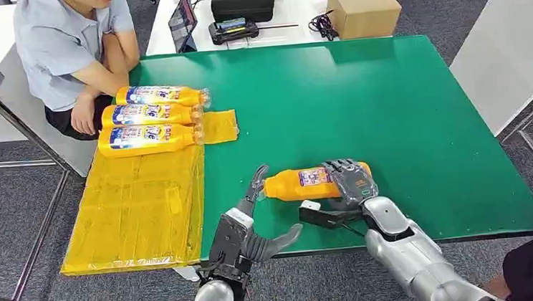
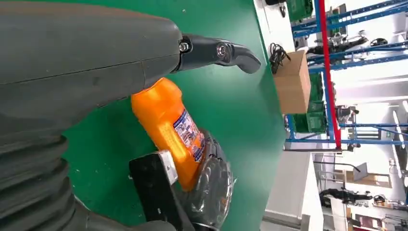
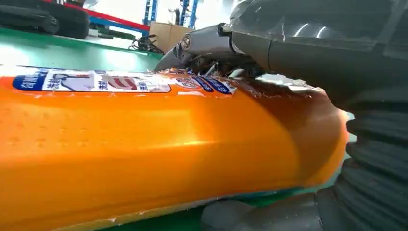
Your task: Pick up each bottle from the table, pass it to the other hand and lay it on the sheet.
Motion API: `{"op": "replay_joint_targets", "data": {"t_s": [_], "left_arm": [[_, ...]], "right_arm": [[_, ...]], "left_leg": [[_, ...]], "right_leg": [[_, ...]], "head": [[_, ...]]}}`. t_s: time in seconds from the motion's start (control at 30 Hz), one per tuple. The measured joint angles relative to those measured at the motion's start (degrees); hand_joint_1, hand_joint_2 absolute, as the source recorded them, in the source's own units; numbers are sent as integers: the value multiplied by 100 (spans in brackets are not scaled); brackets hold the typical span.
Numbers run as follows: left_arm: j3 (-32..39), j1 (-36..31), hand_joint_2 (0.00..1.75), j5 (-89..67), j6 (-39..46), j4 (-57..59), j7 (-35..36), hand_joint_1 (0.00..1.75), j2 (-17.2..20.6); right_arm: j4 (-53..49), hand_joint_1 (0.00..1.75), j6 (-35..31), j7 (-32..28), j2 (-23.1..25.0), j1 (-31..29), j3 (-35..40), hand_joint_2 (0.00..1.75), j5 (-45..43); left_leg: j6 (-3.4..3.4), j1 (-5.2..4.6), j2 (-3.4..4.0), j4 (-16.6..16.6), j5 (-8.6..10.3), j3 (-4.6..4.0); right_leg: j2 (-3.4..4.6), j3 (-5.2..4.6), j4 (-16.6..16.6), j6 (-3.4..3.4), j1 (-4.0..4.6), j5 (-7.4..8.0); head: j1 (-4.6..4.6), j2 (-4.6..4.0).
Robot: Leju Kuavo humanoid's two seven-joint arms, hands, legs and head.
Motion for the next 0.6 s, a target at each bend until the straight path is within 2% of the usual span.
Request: {"op": "replay_joint_targets", "data": {"t_s": [0.4,0.47,0.6], "left_arm": [[0,0,175,0,-28,2,4,0,0],[0,0,175,0,-26,2,4,0,0],[0,0,175,2,-26,2,-11,0,0]], "right_arm": [[118,175,111,7,-44,-112,28,175,0],[127,168,155,7,-48,-133,33,175,-13],[138,175,210,-121,-66,-155,28,175,-231]], "left_leg": [[0,-1,0,1,0,7],[0,-1,0,1,0,8],[0,-2,-1,1,0,9]], "right_leg": [[0,7,0,0,0,0],[0,7,0,0,-1,0],[0,9,0,0,-1,0]], "head": [[0,0],[0,0],[0,0]]}}
